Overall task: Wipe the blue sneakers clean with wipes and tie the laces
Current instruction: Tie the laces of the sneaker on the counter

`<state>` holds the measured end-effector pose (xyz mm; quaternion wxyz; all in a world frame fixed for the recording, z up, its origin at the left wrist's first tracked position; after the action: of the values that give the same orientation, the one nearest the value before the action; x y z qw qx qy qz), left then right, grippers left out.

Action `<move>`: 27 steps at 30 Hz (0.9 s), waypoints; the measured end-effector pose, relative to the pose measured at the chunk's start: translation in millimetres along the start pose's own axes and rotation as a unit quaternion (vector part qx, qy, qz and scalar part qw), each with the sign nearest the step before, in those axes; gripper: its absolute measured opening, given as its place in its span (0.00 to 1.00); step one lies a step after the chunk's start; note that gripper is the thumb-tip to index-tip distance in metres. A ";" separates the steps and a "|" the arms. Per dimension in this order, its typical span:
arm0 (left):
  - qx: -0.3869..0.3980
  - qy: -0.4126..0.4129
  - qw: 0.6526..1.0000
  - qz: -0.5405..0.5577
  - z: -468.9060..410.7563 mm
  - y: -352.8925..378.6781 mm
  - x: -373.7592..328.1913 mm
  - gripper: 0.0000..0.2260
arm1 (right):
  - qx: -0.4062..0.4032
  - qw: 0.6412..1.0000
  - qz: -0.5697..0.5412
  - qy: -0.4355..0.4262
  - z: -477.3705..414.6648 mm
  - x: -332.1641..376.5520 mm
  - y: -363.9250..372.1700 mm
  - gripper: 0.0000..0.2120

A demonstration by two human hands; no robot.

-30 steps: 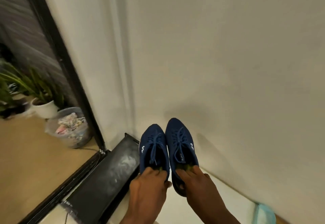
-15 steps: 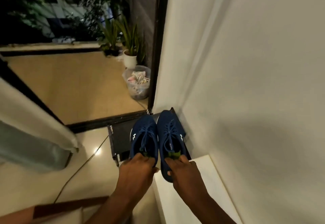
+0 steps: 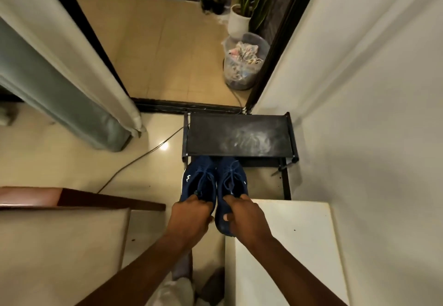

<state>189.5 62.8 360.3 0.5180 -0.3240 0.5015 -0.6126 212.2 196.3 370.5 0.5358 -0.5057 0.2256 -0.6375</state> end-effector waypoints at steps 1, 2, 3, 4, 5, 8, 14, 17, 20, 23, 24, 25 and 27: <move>0.007 -0.010 1.000 -0.001 -4.4 12.9 4.6 0.17 | 0.006 1.000 -0.007 0.006 -11.9 -3.2 13.4 0.16; 0.015 -0.019 1.000 0.007 -8.1 23.9 8.5 0.13 | 0.020 1.000 -0.011 0.013 -22.4 -7.4 26.1 0.17; 0.020 -0.028 0.999 0.014 -12.6 34.4 12.5 0.10 | 0.031 0.999 -0.014 0.020 -33.1 -12.3 39.3 0.18; 0.027 -0.037 0.999 0.013 -18.9 47.2 16.8 0.08 | 0.038 0.999 -0.017 0.026 -43.8 -16.6 50.8 0.19; 0.028 -0.038 0.999 0.017 -26.4 62.9 21.0 0.07 | 0.046 0.998 -0.020 0.031 -55.6 -21.1 64.3 0.19; 0.044 -0.050 0.998 0.018 -51.4 105.9 31.0 0.08 | 0.044 0.998 -0.024 0.048 -87.8 -39.0 99.0 0.17; 0.008 -0.025 0.999 0.024 -111.7 165.4 41.6 0.07 | 0.008 0.996 0.001 0.089 -148.9 -79.1 136.2 0.14; -0.022 -0.008 1.000 0.010 -139.5 189.0 42.7 0.05 | -0.003 0.994 0.027 0.101 -174.5 -97.8 148.4 0.15; -0.039 0.018 0.999 -0.004 -165.8 208.4 46.0 0.04 | -0.014 0.993 0.050 0.105 -199.0 -114.0 157.5 0.17; -0.064 0.039 0.997 -0.004 -190.6 227.5 48.4 0.08 | -0.011 0.992 0.080 0.098 -222.8 -128.9 167.9 0.20; -0.070 0.040 0.997 -0.004 -197.4 232.2 49.4 0.08 | -0.007 0.992 0.091 0.091 -229.2 -132.3 170.2 0.20; -0.078 0.039 0.996 -0.002 -204.8 239.0 50.0 0.07 | 0.000 0.991 0.103 0.082 -235.5 -137.2 173.2 0.19; -0.093 0.031 0.995 0.006 -218.2 248.9 52.2 0.07 | 0.010 0.990 0.125 0.067 -247.6 -148.0 177.4 0.18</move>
<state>53.4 83.4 54.8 0.4731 -0.3486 0.5740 -0.5703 60.7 210.8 67.9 0.5996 -0.4248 0.3160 -0.6001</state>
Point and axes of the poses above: each hand's wrist, its own z-axis away from the middle knuckle, its own y-axis out of the palm, x = y × z, the point moved 6 cm from there along -z, towards the middle knuckle, and after that the axes turned 14 degrees about -y, right-handed, at the moved point
